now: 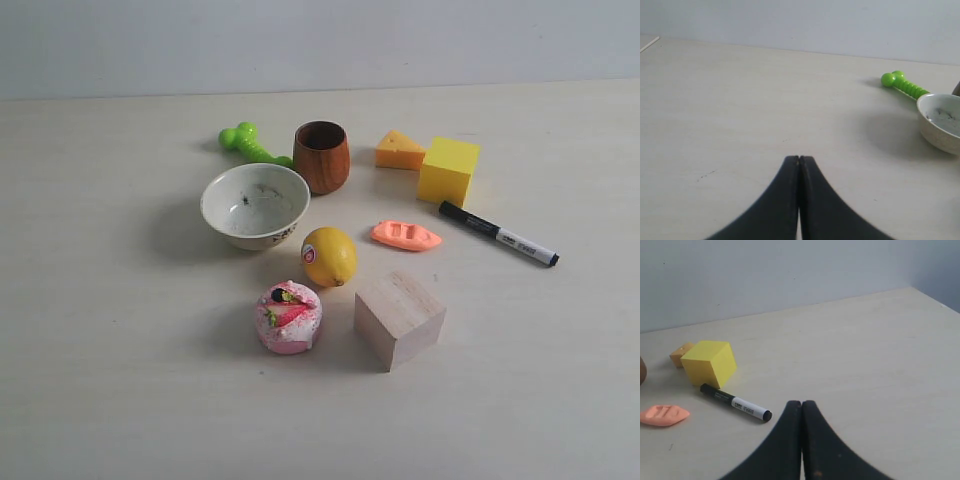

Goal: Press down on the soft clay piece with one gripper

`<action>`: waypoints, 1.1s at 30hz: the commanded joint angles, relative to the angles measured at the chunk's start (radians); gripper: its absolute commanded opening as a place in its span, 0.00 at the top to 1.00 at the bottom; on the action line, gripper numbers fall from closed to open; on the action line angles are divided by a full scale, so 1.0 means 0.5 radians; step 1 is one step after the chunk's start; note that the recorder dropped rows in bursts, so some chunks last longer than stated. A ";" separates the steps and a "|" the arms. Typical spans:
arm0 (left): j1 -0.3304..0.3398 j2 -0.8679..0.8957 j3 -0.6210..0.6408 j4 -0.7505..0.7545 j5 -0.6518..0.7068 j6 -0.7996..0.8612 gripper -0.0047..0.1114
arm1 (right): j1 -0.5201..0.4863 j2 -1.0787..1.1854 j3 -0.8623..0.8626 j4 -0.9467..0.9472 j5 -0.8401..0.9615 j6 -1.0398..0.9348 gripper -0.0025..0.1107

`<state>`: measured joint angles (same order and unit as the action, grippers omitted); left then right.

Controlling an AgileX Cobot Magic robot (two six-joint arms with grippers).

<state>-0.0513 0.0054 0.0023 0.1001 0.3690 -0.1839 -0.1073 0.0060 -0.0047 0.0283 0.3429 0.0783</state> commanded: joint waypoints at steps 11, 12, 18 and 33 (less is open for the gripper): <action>0.007 -0.011 -0.005 -0.006 -0.017 -0.001 0.96 | 0.005 -0.012 0.009 -0.102 -0.011 -0.005 0.98; 0.007 -0.011 -0.005 -0.006 -0.017 -0.001 0.96 | 0.005 -0.012 0.009 -0.102 -0.011 -0.005 0.98; 0.007 -0.011 -0.005 -0.006 -0.017 -0.001 0.96 | 0.005 -0.012 0.009 -0.090 -0.011 0.000 0.98; 0.007 -0.011 -0.005 -0.006 -0.017 -0.001 0.96 | 0.005 -0.012 0.009 -0.090 -0.011 0.000 0.98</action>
<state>-0.0513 0.0054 0.0023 0.1001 0.3684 -0.1839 -0.1050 0.0060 -0.0047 -0.0168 0.3429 0.0779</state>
